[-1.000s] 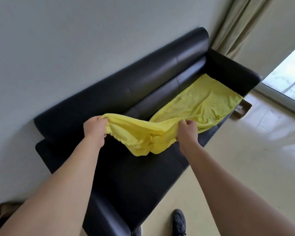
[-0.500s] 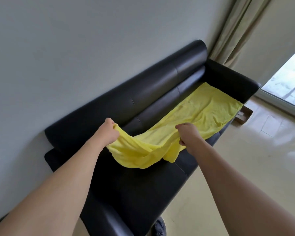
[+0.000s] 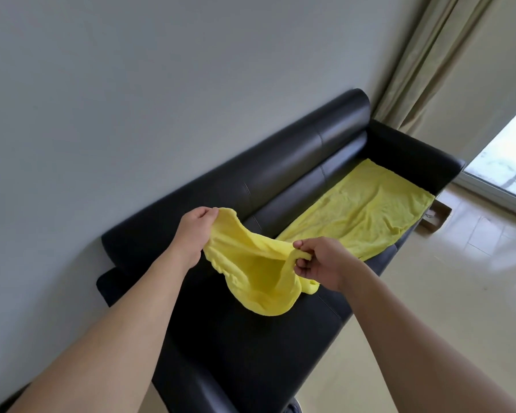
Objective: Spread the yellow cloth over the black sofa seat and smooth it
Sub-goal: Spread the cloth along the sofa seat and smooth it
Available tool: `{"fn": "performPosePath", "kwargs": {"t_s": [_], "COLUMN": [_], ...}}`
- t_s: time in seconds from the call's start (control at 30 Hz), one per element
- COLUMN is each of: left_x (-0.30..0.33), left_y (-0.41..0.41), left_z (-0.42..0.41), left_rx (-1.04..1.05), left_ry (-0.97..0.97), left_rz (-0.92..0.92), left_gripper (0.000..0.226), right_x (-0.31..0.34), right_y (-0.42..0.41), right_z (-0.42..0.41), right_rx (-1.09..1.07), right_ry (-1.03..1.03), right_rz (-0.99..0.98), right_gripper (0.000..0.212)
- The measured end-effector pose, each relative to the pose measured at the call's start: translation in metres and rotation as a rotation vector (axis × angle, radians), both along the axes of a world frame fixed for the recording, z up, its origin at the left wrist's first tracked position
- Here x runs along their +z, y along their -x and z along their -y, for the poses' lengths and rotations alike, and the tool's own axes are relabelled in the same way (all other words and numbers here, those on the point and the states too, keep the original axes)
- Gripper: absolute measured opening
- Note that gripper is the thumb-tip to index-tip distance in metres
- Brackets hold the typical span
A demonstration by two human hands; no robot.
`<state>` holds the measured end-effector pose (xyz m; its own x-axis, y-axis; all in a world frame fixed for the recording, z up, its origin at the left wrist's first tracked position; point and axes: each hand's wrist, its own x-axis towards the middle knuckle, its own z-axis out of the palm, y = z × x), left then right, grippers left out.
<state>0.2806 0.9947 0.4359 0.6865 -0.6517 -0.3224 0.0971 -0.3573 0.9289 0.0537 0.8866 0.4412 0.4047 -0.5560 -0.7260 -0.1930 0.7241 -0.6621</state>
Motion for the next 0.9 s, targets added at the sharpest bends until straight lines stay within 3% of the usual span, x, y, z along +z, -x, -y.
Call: {"fn": "performPosePath", "kwargs": {"t_s": [0.1,0.37,0.53,0.9], "left_x": [0.005,0.038,0.033,0.02], "left_y": [0.0,0.021,0.033,0.048], "left_z": [-0.007,0.01,0.028,0.038], "left_rx": [-0.153,-0.425,-0.443,-0.48], "left_ry": [-0.039,0.05,0.098,0.108], "left_rz": [0.063,0.238,0.3,0.364], "left_gripper": [0.034,0.018,0.011,0.009], "right_x": [0.002,0.002,-0.007,0.0], "right_y": [-0.003,0.007,0.006,-0.003], "right_z": [-0.015,-0.022,-0.007,0.012], "right_rx": [-0.031,-0.101,-0.081,-0.028], "right_ry": [-0.049,-0.19,-0.272,-0.285], "right_rz": [0.0,0.042,0.069,0.048], "right_gripper": [0.027,0.031,0.048,0.05]}}
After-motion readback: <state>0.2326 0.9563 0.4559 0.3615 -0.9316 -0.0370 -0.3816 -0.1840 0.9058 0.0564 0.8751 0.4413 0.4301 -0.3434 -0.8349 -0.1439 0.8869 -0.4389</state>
